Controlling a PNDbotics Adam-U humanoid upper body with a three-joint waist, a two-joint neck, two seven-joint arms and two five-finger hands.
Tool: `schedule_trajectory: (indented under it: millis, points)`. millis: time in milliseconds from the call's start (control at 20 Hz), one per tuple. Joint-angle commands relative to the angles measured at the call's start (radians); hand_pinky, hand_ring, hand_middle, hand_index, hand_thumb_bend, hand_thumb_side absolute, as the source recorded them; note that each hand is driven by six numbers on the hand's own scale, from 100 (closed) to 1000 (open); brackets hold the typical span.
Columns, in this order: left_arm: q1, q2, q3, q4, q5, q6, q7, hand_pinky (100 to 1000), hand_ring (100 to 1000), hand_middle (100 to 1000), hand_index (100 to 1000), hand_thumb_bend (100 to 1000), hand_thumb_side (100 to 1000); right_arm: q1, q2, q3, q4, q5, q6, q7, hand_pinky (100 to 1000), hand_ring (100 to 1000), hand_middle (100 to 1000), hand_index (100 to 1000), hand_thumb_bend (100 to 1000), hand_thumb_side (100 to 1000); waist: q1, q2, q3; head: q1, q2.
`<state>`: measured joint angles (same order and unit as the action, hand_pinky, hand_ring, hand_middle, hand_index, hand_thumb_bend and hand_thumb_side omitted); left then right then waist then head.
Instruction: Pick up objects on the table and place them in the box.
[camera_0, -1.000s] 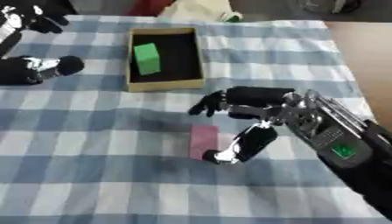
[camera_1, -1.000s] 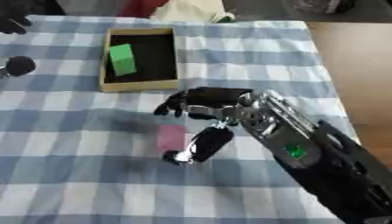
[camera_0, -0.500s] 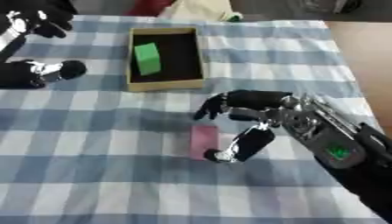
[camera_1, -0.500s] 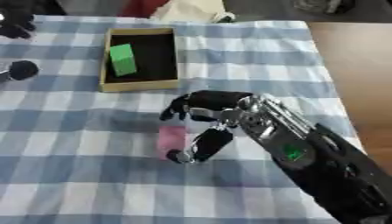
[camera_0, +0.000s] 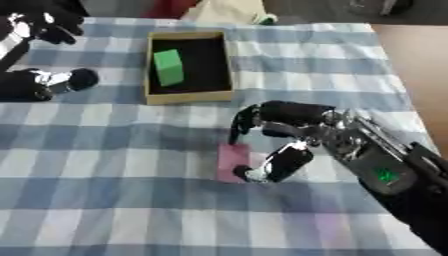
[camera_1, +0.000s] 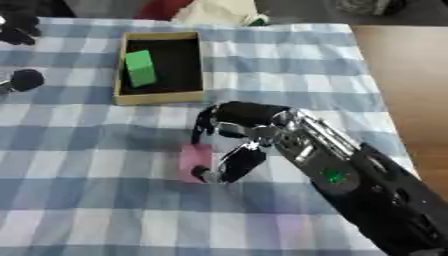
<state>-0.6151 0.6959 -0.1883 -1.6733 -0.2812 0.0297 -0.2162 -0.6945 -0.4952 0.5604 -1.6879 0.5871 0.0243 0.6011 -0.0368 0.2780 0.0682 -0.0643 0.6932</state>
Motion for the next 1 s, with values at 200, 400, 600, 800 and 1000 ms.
schedule_trajectory:
  millis: [200,400,600,800,1000]
  points:
    - [-0.008,0.018,0.005,-0.008,0.007,-0.003,-0.005,807,744,728,886,810,803,-0.007,-0.005,-0.007,0.002,0.036,-0.011,-0.014,815,775,765,765,307,532,0.003,-0.019,0.000,0.000,0.002]
    - [-0.008,0.019,0.005,-0.008,0.008,-0.006,-0.007,806,745,730,886,804,805,-0.006,-0.005,-0.006,0.002,0.050,-0.017,-0.002,819,787,787,826,370,578,0.003,-0.019,0.000,0.001,0.002]
    - [-0.008,0.020,0.006,-0.008,0.007,-0.008,-0.008,805,746,730,887,801,807,-0.003,-0.012,-0.013,-0.018,0.055,-0.021,0.015,827,801,818,910,445,638,0.003,-0.019,0.000,0.002,0.003]
    - [-0.006,0.022,0.007,-0.008,0.008,-0.009,-0.008,805,746,731,885,798,808,0.000,-0.028,-0.025,-0.063,0.058,-0.013,0.042,833,813,840,962,520,675,0.002,-0.020,-0.001,0.004,0.004]
    - [-0.007,0.020,0.005,-0.008,0.009,-0.010,-0.009,805,747,731,886,794,808,0.002,-0.027,-0.029,-0.068,0.084,0.000,0.056,834,817,847,975,531,679,0.003,-0.019,-0.001,0.003,0.003]
